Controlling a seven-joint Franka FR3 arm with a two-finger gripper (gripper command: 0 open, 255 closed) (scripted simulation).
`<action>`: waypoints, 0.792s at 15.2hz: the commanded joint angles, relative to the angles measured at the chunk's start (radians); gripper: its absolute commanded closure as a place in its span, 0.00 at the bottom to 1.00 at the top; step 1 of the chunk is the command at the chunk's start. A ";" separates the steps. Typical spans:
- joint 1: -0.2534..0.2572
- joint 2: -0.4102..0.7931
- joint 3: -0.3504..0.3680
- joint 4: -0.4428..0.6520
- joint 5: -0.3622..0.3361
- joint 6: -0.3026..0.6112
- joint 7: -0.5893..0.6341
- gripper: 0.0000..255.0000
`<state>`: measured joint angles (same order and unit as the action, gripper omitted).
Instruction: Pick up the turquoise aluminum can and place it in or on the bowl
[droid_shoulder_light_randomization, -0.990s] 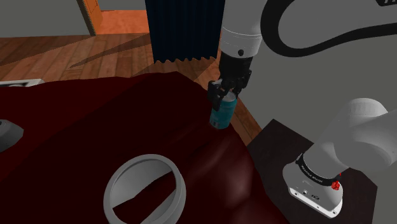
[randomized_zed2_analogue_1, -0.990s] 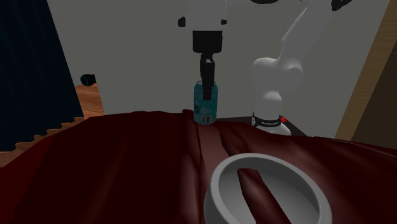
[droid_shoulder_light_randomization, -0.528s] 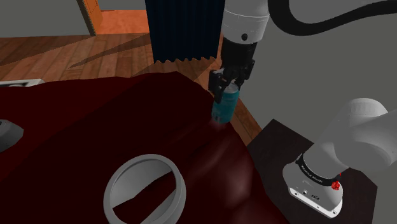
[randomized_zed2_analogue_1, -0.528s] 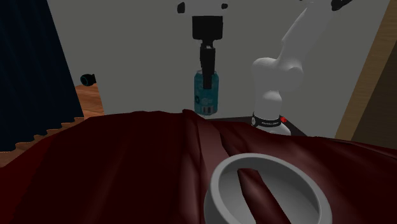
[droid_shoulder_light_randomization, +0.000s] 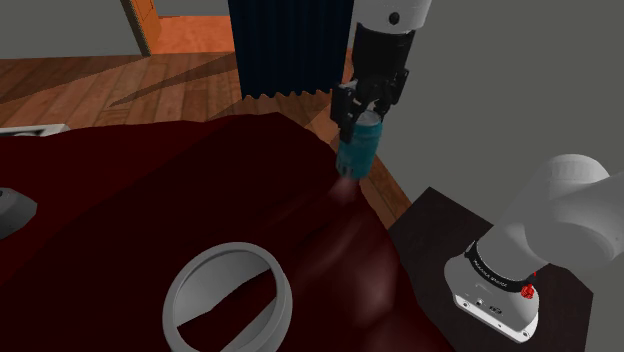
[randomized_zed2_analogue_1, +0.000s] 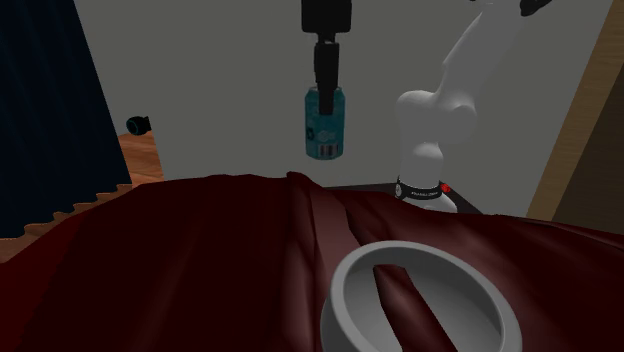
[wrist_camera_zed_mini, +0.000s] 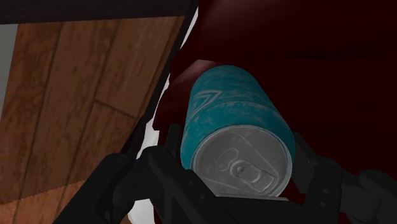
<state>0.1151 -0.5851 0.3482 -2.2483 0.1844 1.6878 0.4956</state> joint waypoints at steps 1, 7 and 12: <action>-0.001 0.001 -0.003 0.030 -0.003 -0.029 0.002 1.00; -0.006 0.016 -0.012 0.122 -0.012 -0.106 0.006 1.00; 0.007 0.085 0.074 0.214 0.007 -0.118 0.111 1.00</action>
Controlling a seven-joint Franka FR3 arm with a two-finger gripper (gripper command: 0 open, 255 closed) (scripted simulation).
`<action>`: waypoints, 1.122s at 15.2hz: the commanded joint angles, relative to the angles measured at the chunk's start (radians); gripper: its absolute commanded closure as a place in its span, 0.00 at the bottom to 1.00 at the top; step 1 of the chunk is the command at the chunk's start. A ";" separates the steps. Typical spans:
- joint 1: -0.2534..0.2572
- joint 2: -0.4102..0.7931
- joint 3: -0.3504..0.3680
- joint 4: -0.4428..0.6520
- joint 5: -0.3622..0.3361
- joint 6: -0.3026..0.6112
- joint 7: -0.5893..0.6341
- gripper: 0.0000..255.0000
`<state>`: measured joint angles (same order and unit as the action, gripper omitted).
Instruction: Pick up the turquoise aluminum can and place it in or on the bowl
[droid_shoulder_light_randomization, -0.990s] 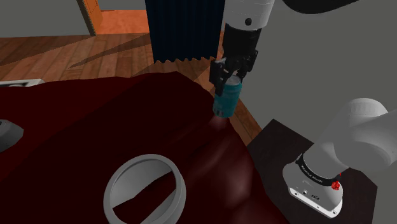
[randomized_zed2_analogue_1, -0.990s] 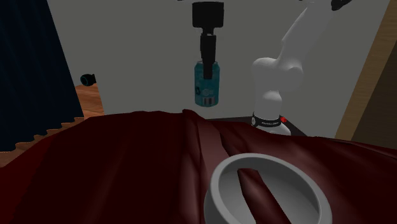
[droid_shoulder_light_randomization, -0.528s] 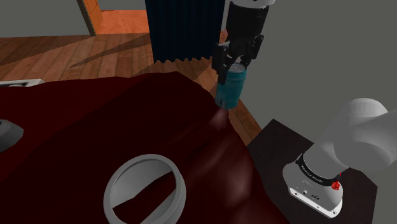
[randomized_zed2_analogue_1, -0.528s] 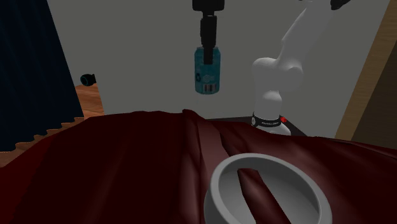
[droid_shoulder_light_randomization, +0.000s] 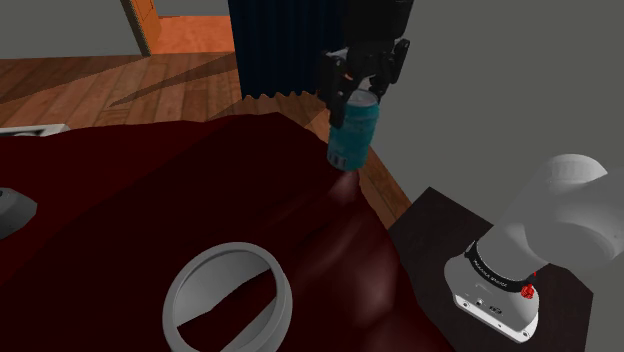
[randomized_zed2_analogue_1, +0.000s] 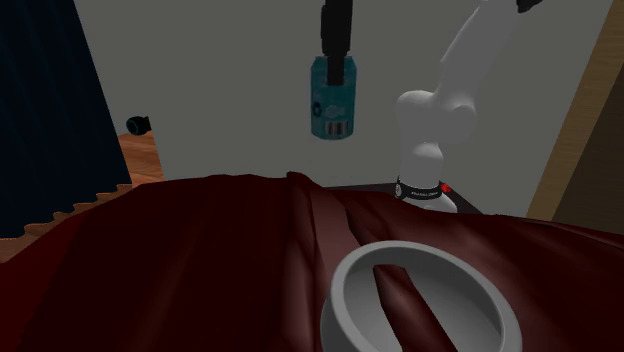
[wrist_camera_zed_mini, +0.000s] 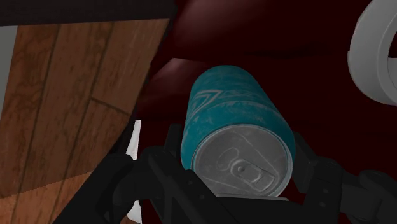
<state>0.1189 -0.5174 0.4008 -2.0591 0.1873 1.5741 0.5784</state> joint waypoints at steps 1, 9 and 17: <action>0.006 0.037 0.044 0.048 0.006 -0.005 0.054 1.00; 0.019 0.244 0.238 0.274 -0.031 -0.014 0.290 1.00; 0.105 0.598 0.451 0.606 -0.253 -0.073 0.600 1.00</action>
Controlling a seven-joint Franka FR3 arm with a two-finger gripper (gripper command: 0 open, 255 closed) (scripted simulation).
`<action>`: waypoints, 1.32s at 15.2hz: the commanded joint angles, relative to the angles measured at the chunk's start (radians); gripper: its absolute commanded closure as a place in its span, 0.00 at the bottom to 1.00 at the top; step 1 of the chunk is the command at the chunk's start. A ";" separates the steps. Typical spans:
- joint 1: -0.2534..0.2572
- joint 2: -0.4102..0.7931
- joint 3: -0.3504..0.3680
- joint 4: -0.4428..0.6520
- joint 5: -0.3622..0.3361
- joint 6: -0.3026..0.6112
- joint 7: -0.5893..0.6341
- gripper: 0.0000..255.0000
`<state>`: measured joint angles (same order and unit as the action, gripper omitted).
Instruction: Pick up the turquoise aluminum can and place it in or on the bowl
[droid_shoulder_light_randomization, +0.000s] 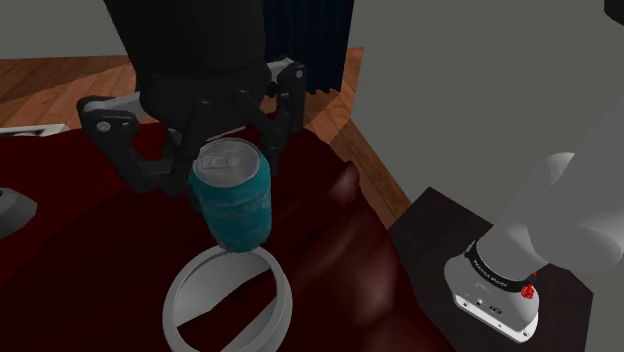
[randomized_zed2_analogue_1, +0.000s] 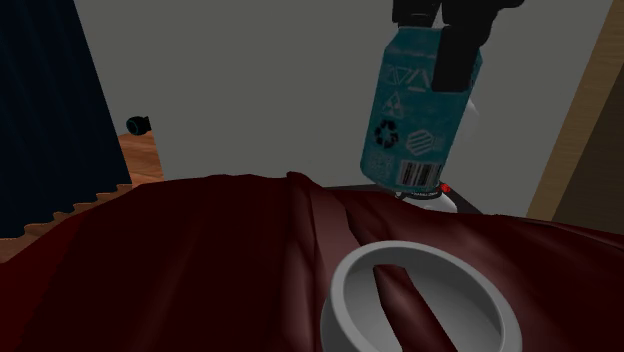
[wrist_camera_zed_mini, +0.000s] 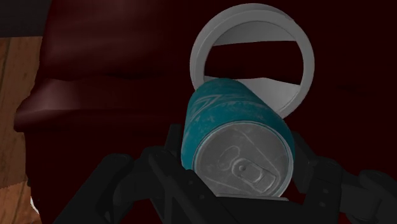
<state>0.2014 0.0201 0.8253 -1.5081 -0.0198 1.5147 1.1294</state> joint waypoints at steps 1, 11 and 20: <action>0.055 0.118 0.044 0.109 -0.090 -0.031 0.091 1.00; 0.077 0.143 0.043 0.027 -0.109 0.068 0.122 1.00; 0.055 0.115 0.038 -0.122 -0.088 0.197 0.111 1.00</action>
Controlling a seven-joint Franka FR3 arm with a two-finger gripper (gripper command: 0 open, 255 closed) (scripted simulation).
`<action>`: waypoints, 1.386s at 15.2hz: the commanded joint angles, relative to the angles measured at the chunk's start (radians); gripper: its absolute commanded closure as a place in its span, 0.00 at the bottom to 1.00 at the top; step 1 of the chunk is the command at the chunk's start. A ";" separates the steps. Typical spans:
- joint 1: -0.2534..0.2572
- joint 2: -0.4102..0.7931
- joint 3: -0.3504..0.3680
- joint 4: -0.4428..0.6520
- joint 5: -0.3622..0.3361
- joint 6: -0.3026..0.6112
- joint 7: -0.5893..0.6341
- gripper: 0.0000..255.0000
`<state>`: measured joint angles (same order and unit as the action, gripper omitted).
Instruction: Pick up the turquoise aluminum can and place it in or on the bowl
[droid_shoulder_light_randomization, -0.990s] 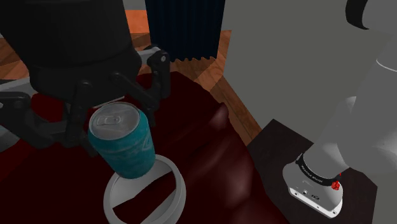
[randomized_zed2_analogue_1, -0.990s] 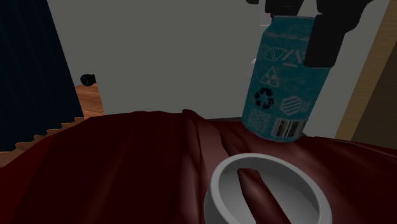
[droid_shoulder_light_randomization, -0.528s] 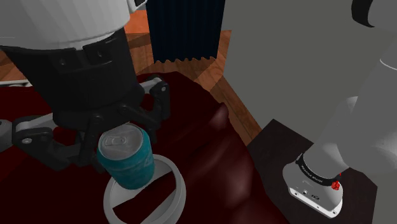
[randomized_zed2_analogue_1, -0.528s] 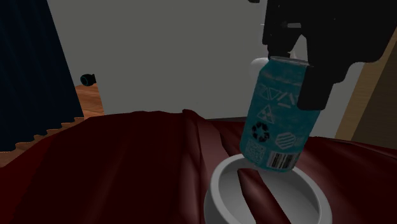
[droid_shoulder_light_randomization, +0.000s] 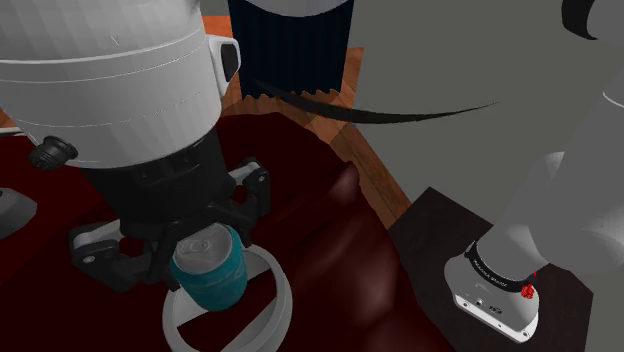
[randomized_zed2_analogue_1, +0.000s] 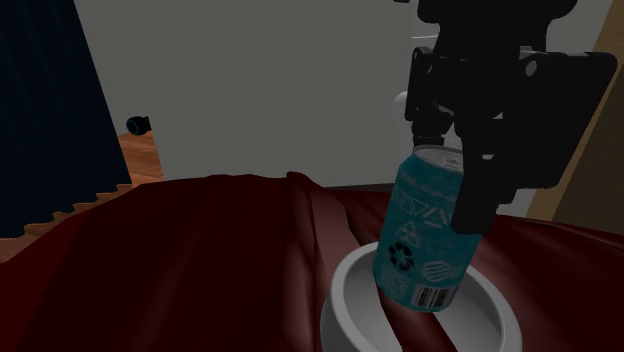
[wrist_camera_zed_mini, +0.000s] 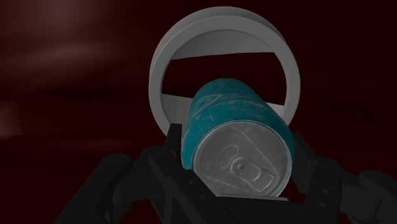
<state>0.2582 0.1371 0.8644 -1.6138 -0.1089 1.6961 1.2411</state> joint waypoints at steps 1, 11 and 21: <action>-0.003 -0.003 -0.001 -0.031 0.002 0.030 -0.001 1.00; -0.005 -0.005 -0.002 -0.049 0.003 0.047 -0.002 0.00; 0.015 0.019 0.003 0.101 -0.014 -0.087 0.008 0.00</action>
<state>0.2746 0.1597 0.8680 -1.5179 -0.1260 1.6166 1.2513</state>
